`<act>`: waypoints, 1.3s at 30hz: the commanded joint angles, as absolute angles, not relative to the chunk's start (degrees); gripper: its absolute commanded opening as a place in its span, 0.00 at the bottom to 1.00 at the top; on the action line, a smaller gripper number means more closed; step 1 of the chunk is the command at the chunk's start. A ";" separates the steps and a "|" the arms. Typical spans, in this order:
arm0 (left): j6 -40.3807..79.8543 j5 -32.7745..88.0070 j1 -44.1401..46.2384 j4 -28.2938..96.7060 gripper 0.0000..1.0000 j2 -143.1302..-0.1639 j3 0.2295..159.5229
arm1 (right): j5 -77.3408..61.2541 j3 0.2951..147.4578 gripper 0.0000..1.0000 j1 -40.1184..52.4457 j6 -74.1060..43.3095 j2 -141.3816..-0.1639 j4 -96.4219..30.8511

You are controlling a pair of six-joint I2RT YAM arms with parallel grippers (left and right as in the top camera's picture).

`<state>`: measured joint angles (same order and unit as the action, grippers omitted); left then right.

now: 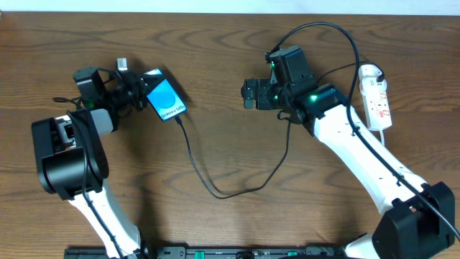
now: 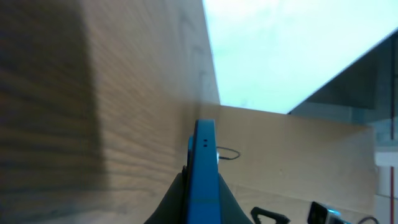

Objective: Plug charger to phone and switch on socket
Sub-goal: 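Open the right gripper, release the cable and raise it away, then lower the phone flat onto the table with the left gripper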

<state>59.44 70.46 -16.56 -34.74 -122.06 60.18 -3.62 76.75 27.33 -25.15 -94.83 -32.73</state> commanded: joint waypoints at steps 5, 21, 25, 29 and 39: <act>46.00 64.34 -16.64 -21.78 0.07 -121.95 60.20 | -2.92 77.19 0.99 26.87 -24.53 -93.82 -32.80; 36.82 53.01 -16.62 -6.79 0.07 -121.95 60.20 | -3.16 77.19 0.99 27.09 -24.10 -93.82 -32.77; 35.77 52.66 -16.62 -5.82 0.07 -121.95 60.23 | -3.14 77.19 0.99 27.09 -24.10 -93.82 -32.77; 35.77 49.82 -16.64 -3.70 0.07 -121.95 60.23 | -3.14 77.19 0.99 27.09 -24.10 -93.82 -32.77; 34.89 47.86 -16.62 -0.56 0.31 -121.95 60.23 | -3.14 77.19 0.99 27.09 -24.10 -93.82 -32.77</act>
<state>35.27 55.53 -16.49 -2.70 -120.44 61.28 -3.60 76.75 27.35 -24.95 -94.83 -32.73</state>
